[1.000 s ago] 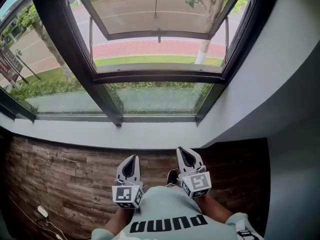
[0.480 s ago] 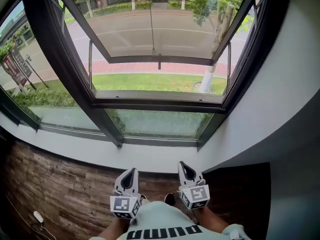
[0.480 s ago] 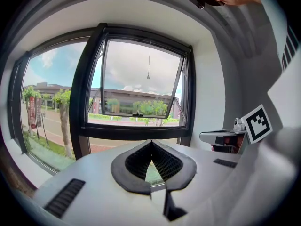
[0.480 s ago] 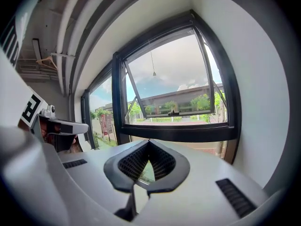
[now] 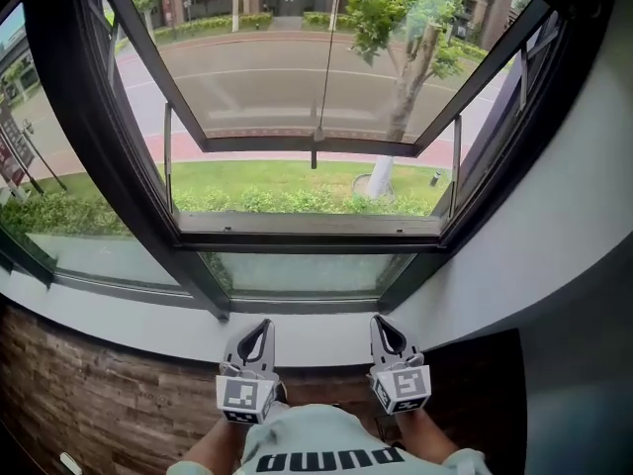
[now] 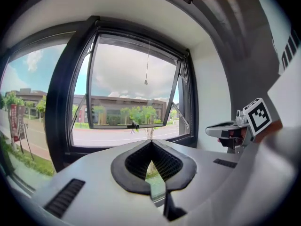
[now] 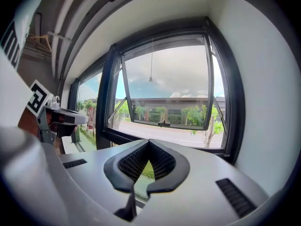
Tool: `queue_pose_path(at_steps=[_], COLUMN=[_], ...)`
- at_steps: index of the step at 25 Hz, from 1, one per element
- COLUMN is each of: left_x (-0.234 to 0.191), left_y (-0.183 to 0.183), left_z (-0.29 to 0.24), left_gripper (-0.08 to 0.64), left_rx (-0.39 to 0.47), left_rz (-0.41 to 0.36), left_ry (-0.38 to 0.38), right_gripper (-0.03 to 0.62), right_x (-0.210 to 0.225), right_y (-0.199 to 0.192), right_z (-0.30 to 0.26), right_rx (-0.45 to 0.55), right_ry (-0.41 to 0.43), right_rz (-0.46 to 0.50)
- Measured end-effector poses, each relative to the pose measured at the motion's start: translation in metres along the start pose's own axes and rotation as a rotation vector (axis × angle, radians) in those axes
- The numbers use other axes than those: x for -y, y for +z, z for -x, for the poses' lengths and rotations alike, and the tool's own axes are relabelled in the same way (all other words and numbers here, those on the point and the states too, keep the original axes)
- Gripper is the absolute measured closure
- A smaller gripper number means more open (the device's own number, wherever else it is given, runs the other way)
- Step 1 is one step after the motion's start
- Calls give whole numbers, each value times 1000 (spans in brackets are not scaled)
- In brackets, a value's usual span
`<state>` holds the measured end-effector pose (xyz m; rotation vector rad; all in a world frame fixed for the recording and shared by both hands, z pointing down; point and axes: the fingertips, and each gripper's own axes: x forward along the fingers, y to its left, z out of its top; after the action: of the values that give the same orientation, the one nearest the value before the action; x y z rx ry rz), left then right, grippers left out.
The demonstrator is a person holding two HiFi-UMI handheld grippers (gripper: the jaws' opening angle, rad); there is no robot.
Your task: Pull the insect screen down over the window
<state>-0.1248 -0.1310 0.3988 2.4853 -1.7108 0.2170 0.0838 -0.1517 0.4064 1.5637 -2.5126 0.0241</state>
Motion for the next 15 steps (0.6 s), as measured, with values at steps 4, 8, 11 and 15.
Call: queue_pose_path(at_steps=[4,8,11,15], left_x=[-38,-68,-78,-75], left_y=[17,65,101,153], left_z=[-29,-51,-66,-90], left_gripper=[548,548,546,545], left_rx=[24,22,48,97], left_rz=[-80,-182,-282,-436], left_ry=[-86,-149,-168,-121], right_gripper=[588,588,588,588], right_x=[5,12,31,74], right_y=[18,73,112,166], right_z=[-32,-65,-82,-97], right_rx=[16,23,37,101], right_ry=[-55,-86,-106,-130], right_rz=[100,230,295,404])
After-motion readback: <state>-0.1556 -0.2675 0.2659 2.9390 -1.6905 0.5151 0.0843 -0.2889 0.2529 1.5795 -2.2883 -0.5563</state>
